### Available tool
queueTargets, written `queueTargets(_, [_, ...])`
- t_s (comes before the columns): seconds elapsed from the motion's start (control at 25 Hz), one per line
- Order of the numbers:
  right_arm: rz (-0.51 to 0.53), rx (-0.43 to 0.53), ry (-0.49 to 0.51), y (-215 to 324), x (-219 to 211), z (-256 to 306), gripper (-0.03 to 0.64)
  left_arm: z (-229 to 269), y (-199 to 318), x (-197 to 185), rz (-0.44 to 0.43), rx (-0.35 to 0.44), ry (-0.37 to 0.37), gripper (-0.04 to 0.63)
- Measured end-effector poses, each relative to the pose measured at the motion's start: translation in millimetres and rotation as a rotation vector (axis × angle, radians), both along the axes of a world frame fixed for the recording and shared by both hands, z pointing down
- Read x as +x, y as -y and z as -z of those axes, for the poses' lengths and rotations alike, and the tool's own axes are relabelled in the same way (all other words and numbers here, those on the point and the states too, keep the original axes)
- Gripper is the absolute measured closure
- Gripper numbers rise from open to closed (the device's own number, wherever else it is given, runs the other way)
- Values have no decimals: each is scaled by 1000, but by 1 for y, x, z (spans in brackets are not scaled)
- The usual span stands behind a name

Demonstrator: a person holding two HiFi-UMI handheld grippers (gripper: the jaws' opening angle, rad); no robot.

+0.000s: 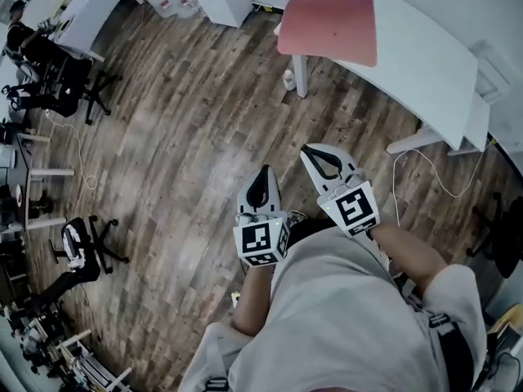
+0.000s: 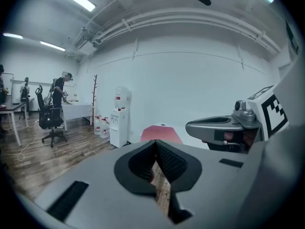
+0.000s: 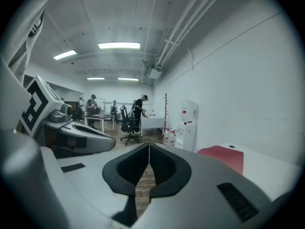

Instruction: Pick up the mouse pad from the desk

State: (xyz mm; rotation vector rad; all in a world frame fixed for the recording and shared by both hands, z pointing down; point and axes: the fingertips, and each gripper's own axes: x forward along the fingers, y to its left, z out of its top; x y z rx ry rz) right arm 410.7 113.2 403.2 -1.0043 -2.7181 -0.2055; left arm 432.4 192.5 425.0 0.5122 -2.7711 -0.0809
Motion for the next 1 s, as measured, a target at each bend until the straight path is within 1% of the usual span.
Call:
queueTargets(0.16, [-64, 8, 15, -2, -32, -2, 577, -10, -10, -35, -31, 25, -20, 583])
queueTargets(0.32, [-83, 7, -5, -9, -64, -3, 577, -9, -4, -71, -86, 43, -34, 583])
queueTargets(0.4, [-90, 10, -19, -14, -87, -7, 575, -10, -2, -95, -115, 51, -41, 583])
queueTargets(0.48, [-97, 0, -32, -19, -118, -13, 577, -13, -4, -128, -133, 51, -47, 583])
queueTargets(0.64, [-84, 12, -58, -28, -186, -19, 575, -16, -7, -196, -143, 39, -75, 583])
queueTargets(0.72, [-68, 9, -65, -36, -212, -19, 575, -18, -9, -221, -151, 38, -94, 583])
queueTargets(0.88, [-33, 15, -40, -43, -261, -20, 575, -25, -3, -273, -167, 28, -115, 583])
queueTargets(1.0, [-14, 8, -61, -44, -294, -28, 575, -34, -3, -305, -160, 14, -131, 583])
